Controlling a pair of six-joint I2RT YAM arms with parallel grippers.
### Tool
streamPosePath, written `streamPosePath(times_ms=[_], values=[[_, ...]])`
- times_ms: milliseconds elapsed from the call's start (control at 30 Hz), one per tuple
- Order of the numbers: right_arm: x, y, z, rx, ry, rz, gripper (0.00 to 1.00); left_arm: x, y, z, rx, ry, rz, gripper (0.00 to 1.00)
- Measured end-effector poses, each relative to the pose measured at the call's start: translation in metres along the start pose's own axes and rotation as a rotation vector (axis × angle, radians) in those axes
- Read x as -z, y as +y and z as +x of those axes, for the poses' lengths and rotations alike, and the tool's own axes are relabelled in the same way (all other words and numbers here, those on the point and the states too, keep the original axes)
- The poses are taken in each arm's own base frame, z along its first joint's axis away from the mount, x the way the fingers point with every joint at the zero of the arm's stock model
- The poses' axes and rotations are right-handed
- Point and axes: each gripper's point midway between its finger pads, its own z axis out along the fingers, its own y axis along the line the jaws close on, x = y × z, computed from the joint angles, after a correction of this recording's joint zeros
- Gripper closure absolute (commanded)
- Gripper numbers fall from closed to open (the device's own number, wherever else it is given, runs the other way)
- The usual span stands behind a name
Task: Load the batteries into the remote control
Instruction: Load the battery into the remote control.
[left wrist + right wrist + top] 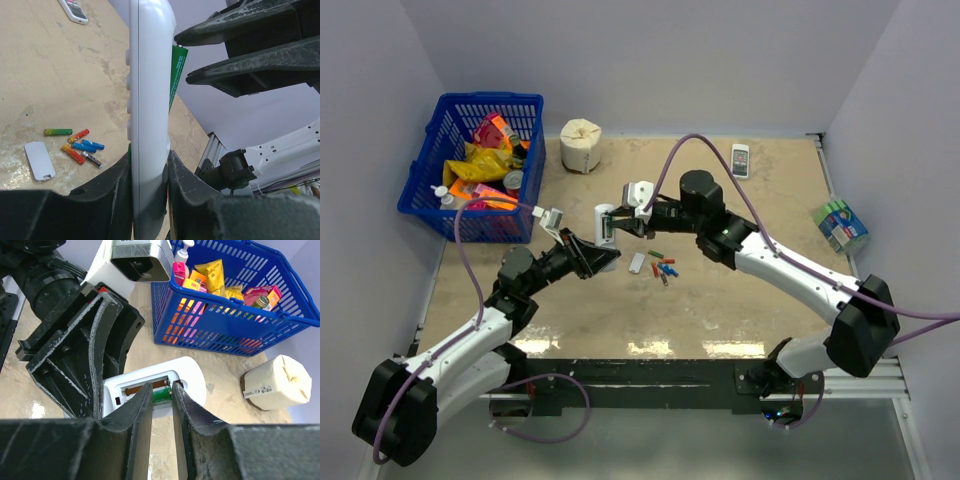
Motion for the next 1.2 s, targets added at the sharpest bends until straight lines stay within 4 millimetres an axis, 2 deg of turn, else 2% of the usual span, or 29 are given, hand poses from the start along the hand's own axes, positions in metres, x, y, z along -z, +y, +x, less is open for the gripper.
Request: streamPosePath(times_ms=[167,667,1200], values=[[-0.003,0.000,0.006,-0.007,0.011,-0.005,0.83,0.000,0.001,0.001,0.004,0.005,-0.006,1.00],[-0.008,0.004,0.012,-0.009,0.005,-0.032,0.90,0.002,0.005,0.003,-0.001,0.011,-0.023,1.00],[-0.008,0.003,0.016,0.013,-0.019,-0.011,0.90,0.006,0.005,-0.003,-0.011,-0.031,-0.041,1.00]])
